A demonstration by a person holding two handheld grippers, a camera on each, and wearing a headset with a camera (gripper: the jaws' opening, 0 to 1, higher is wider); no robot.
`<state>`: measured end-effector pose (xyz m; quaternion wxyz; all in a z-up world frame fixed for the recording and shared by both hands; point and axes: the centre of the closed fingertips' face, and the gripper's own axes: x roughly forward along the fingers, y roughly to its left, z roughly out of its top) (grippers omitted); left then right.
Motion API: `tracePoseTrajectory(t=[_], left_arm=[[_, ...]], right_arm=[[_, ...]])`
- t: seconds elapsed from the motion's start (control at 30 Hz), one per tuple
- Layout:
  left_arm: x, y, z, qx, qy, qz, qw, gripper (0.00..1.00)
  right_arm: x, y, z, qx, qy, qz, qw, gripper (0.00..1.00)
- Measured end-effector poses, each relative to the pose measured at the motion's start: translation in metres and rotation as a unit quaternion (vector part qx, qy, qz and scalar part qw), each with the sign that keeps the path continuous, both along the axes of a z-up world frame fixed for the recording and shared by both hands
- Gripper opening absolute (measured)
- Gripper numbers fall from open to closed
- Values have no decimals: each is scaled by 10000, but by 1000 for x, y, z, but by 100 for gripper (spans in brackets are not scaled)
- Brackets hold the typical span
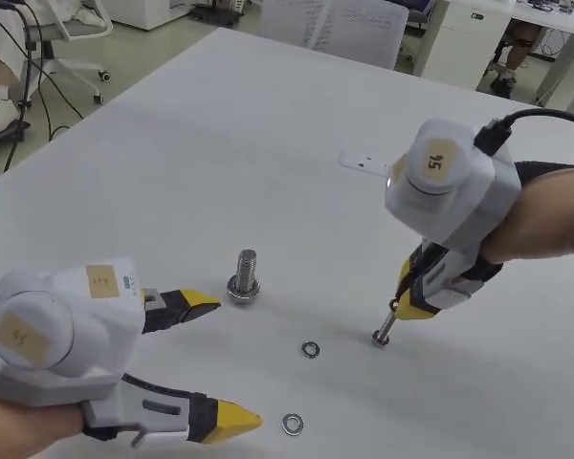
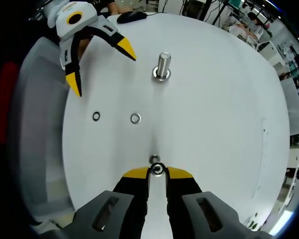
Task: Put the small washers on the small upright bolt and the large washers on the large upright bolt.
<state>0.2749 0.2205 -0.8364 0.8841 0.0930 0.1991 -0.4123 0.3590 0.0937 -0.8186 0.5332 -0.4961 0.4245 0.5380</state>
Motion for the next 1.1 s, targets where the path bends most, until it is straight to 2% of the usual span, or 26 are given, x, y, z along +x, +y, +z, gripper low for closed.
tracePoseTrajectory(t=[0.53,1.1], left_arm=[[0,1,-2,-2,18,9,10000,73],[-1,1,-3,10,43,-6,10000,73]], right_arm=[[-1,0,-9,-20,66,-22,10000,14],[0,2,-32,5,161,-18,9999,14]])
